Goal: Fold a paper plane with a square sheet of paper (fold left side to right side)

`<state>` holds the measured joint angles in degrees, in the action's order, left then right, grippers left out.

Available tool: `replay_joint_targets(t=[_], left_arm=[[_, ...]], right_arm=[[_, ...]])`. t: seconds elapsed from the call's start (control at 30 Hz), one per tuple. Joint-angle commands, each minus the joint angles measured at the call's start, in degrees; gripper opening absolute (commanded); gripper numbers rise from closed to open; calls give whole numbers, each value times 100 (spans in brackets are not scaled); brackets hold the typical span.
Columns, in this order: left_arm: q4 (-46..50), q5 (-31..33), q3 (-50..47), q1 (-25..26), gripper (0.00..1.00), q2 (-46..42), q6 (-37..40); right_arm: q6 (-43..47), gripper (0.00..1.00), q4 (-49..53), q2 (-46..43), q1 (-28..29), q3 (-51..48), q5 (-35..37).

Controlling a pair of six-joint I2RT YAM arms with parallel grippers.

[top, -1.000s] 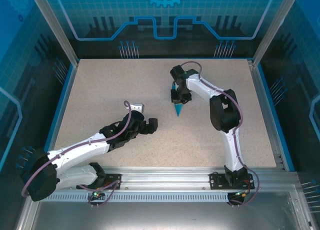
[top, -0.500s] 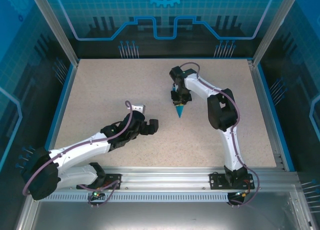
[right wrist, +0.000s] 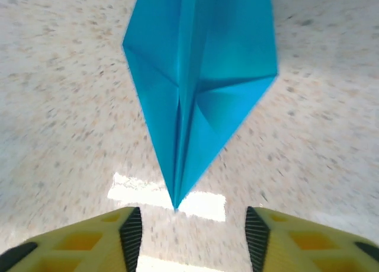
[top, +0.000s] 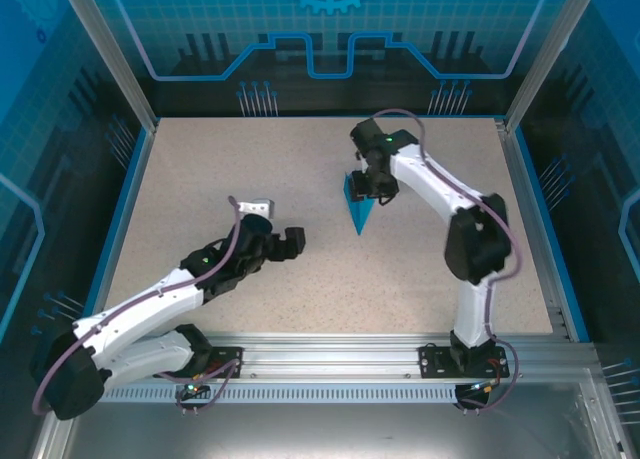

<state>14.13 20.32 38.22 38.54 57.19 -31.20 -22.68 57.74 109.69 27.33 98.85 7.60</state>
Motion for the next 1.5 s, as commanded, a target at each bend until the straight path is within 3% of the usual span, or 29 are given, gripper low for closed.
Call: replay_joint_targets(t=[0.0, 0.13, 0.27, 0.4, 0.53, 0.73, 0.87, 1.03, 1.2, 1.3, 1.47], left_arm=[[269, 138, 122, -525, 98, -373, 62], [134, 188, 81, -1260, 99, -755, 396], [-148, 548, 6, -1742, 99, -876, 648], [-950, 1353, -452, -1823, 99, -746, 1206], [-1593, 1939, -929, -1910, 98, -375, 1811], [-2634, 1966, -1487, -2283, 98, 215, 2408], [-3685, 1255, -1858, -2756, 99, 700, 2628], [-4705, 512, -2006, -2958, 98, 1122, 3134], [-5535, -357, -1994, -3339, 99, 1597, 3366], [-5513, -861, -1923, -3551, 99, 1681, 3340], [-5483, -1174, -1884, -3650, 99, 1716, 3297]], right_arm=[[186, 73, -390, -1260, 18, -792, 420], [362, 99, -1226, -2786, -276, -2207, 815], [413, 99, -2151, -4017, -975, -3616, 836], [707, 100, -3111, -4728, -1594, -4793, 1163], [1482, 100, -4947, -5200, -1833, -6338, 1537], [1740, 100, -7040, -4624, -2082, -7367, 1152], [1982, 100, -8157, -3793, -2100, -7411, 997], [2353, 100, -9166, -3294, -2108, -7410, 713], [2418, 99, -10050, -2506, -2128, -7436, 185], [2363, 100, -10380, -2338, -2250, -7535, -16], [2272, 99, -10131, -2358, -2465, -7454, -511]])
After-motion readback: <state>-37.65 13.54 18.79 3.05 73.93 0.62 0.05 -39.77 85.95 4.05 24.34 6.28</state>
